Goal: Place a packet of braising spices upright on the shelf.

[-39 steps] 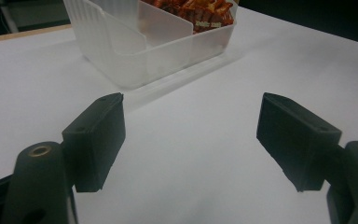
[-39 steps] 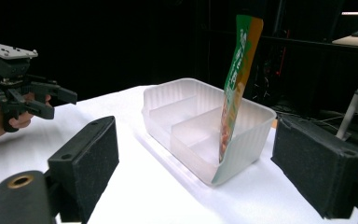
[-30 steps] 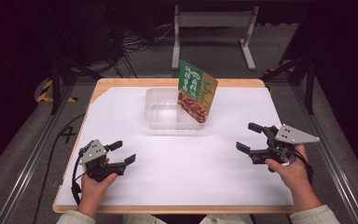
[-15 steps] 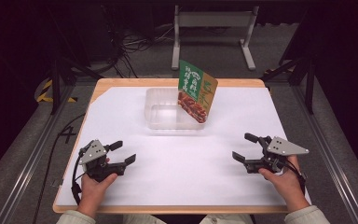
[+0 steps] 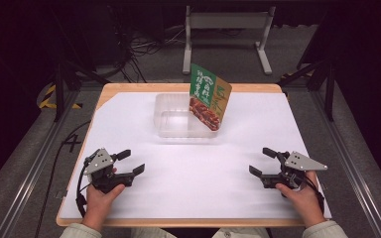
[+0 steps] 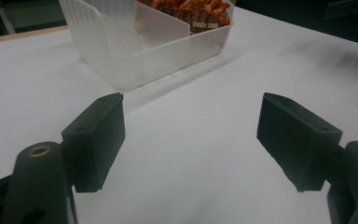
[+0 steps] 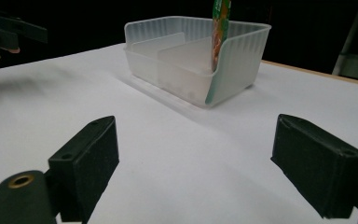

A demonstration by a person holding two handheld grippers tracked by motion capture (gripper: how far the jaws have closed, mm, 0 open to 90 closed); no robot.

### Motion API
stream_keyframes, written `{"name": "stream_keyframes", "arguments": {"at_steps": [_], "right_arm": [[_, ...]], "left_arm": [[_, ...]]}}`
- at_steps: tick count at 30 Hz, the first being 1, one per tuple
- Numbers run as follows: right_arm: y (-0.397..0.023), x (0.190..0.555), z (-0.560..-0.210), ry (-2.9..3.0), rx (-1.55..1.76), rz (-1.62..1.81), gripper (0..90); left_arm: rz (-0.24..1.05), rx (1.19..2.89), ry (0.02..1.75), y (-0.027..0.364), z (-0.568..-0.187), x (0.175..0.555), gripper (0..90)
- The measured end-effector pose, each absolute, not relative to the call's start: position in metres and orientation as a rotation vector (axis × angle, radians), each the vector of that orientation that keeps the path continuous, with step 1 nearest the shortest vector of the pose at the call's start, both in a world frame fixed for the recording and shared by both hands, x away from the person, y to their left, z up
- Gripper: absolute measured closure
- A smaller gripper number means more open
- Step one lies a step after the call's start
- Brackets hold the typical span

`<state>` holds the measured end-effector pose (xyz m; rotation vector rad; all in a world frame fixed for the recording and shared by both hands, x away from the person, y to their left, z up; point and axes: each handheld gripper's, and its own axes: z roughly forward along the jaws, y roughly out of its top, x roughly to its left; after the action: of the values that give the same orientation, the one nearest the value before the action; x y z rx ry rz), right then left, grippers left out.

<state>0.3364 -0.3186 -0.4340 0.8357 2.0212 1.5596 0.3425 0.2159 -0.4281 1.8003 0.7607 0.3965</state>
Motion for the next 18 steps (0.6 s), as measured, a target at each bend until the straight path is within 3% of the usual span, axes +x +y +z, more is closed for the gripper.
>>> {"name": "stream_keyframes", "arguments": {"at_steps": [18], "right_arm": [[-0.3176, 0.3382, -0.4413, 2.051, 0.889, 1.517, 12.4]], "left_arm": [[0.382, 1.805, 0.762, 0.2145, -0.4294, 0.3441, 23.9]]}}
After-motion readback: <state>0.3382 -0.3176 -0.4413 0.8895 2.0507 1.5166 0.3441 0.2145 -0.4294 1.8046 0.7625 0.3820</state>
